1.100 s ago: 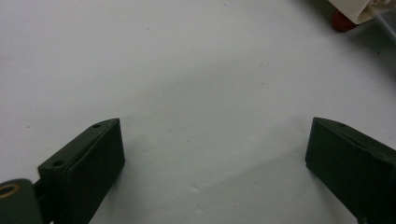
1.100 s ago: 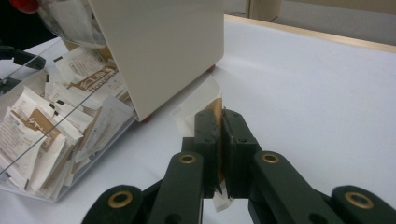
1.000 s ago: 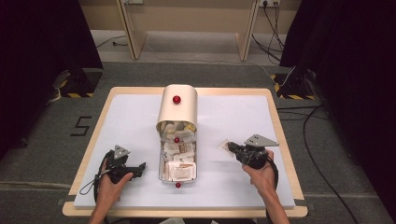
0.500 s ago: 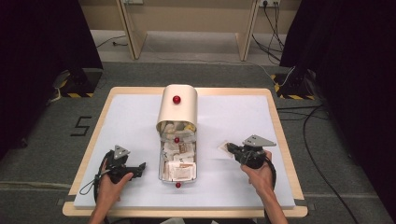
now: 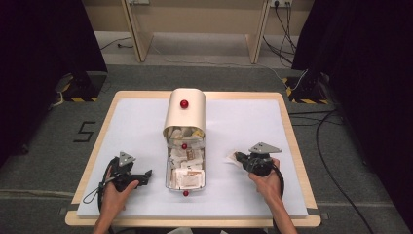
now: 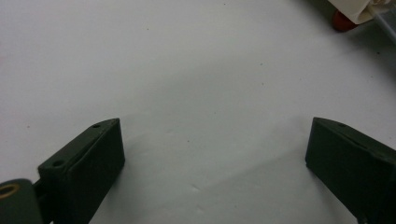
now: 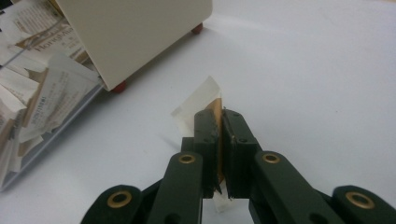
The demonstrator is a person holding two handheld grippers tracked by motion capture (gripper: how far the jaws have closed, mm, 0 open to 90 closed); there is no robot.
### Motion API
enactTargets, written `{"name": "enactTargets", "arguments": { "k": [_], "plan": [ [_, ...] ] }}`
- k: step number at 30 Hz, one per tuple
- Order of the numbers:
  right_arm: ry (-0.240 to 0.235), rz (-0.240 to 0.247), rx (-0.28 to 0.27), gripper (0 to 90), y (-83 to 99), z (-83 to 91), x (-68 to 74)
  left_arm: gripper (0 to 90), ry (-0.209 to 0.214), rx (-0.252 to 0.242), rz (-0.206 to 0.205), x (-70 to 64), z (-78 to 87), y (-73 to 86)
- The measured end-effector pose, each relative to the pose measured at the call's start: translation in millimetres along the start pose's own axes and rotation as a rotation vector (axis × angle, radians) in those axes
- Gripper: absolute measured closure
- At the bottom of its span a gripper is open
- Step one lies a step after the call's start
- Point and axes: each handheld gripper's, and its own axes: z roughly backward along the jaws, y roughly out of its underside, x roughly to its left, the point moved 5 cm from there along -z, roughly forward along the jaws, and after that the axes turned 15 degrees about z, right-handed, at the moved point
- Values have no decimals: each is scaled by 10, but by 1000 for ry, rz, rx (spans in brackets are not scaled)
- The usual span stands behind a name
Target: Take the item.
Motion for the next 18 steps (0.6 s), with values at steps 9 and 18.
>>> {"name": "enactTargets", "arguments": {
  "k": [9,18],
  "plan": [
    [13,3,19,837,35,-40,-14,38,0,0,0,0,0,0],
    [28,-11,25,793,57,-62,-40,38,0,0,0,0,0,0]
  ]
}}
